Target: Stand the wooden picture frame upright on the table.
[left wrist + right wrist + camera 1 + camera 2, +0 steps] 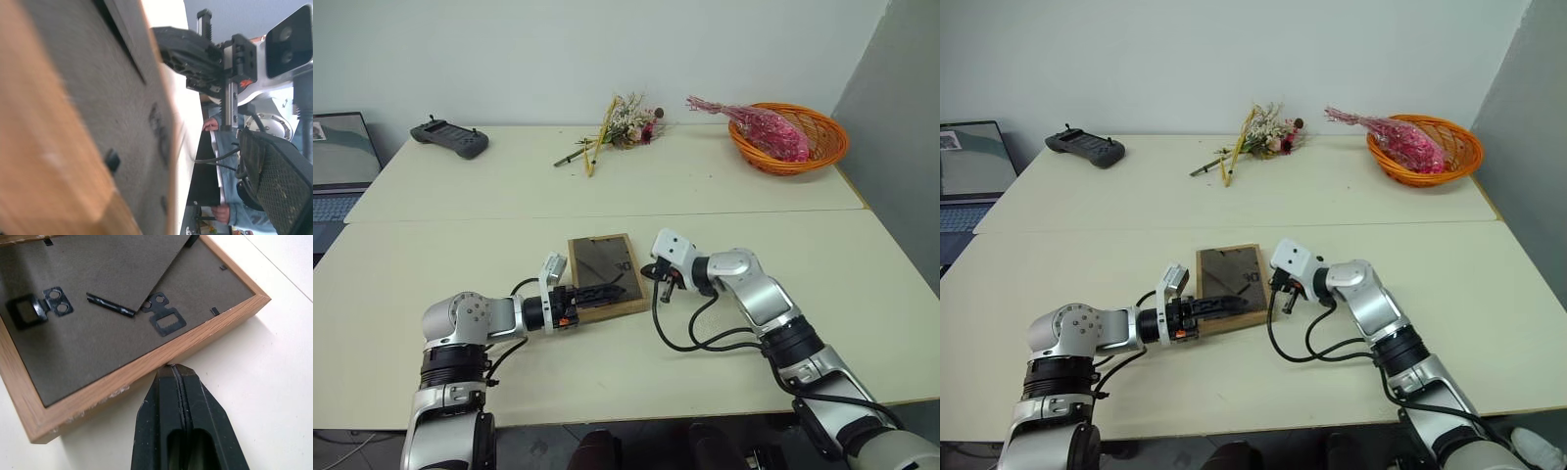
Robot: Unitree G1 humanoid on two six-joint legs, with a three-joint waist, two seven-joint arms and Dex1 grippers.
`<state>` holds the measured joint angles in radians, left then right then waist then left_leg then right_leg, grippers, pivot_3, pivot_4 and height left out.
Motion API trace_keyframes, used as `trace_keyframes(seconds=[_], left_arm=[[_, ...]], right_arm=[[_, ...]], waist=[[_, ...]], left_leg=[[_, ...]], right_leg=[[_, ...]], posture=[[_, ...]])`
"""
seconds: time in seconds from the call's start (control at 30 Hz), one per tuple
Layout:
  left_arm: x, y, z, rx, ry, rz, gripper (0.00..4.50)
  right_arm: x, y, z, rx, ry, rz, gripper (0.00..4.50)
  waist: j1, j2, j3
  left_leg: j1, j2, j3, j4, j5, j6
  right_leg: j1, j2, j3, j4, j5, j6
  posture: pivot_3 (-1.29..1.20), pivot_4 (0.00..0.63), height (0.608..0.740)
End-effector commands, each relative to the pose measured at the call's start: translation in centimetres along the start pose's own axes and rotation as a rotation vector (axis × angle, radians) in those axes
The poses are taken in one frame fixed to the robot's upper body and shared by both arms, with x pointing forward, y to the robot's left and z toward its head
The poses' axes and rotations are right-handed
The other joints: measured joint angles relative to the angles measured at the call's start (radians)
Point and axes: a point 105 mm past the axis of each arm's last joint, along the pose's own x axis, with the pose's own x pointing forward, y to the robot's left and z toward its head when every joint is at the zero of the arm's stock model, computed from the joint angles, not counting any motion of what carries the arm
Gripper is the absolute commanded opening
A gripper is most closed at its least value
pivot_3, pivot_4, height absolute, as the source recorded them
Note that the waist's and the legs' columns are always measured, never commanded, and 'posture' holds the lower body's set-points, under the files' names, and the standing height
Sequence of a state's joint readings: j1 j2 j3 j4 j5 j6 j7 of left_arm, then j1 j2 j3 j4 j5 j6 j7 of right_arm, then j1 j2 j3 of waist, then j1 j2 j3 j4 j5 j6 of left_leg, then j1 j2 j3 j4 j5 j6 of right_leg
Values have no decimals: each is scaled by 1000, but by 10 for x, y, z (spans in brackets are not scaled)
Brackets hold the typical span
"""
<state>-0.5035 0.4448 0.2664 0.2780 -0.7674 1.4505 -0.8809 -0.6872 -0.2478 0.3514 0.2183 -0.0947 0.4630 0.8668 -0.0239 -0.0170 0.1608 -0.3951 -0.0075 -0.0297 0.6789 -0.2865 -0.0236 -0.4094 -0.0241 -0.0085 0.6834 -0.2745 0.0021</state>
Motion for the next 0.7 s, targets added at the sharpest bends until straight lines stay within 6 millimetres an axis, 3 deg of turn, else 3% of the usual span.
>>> trace_keyframes(seconds=[0.03, 0.37, 0.5, 0.6, 0.7], left_arm=[[-2, 2, 2, 8, -13, 13, 4078], [-19, -6, 13, 42, -61, 19, 2087], [-22, -25, 24, 101, -87, -11, 1339], [-18, -49, 28, 165, -82, -68, 1240], [-11, -71, 31, 223, -87, -125, 1240]], right_arm=[[-6, -3, 3, -13, -17, -22, 0], [-20, -16, -19, -1, 35, -67, 0], [-39, -34, -17, -28, 33, -105, 0], [-57, -52, 4, -14, -31, -127, 0], [-72, -61, 40, 51, -149, -77, 174]], waist=[[-1, 0, 0], [-6, 0, 0], [-4, 0, 0], [-4, -1, 1], [-5, -1, 1]], left_leg=[[0, 0, 0, 0, 0, 0], [0, 0, 0, 0, 0, 0], [-1, 0, 0, 0, 0, 0], [-2, 0, 0, 0, 0, 0], [-2, 0, 0, 0, 0, 0]], right_leg=[[0, 0, 0, 0, 0, 0], [-1, 0, 0, 0, 0, 0], [-1, 0, 0, -1, 0, 0], [-1, 0, 0, -1, 0, 0], [-2, 0, 0, -1, 0, 0]], posture=[[0, 150, 740], [0, 150, 740], [0, 150, 740], [0, 150, 740], [0, 150, 740]])
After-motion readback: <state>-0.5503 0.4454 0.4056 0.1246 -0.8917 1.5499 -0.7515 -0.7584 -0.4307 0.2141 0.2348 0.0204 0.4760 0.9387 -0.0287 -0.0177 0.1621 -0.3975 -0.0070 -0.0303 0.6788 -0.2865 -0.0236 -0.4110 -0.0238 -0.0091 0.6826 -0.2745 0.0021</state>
